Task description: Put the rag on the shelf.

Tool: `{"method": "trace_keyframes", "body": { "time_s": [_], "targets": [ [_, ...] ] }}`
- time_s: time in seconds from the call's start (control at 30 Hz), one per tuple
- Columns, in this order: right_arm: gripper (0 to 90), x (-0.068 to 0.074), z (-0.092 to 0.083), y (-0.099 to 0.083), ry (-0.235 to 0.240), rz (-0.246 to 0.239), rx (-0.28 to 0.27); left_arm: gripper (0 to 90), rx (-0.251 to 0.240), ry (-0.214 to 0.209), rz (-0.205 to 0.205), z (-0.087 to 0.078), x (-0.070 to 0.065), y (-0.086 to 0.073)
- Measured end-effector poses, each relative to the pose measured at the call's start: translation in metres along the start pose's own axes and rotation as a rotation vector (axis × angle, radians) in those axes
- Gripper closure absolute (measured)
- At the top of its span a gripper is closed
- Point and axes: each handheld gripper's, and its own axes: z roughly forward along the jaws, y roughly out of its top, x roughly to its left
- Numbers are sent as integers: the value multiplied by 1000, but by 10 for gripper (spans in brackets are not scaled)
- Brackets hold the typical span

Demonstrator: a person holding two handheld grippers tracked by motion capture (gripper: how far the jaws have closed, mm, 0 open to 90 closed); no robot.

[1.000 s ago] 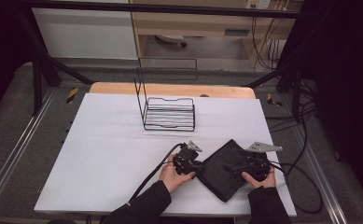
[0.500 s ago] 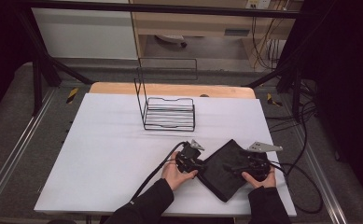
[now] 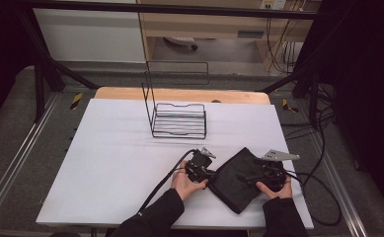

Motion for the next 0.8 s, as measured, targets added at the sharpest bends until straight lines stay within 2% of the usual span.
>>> {"method": "trace_keyframes", "body": {
  "time_s": [0.23,0.53,0.8],
  "targets": [
    [14,0,-1,0,3,7,-2,825,-12,-9,25,-13,-5,6],
    [14,0,-1,0,2,3,-1,825,11,43,60,-29,-4,4],
    [15,1,0,0,2,7,1,825,30,76,65,-50,5,-10]
  ]
}}
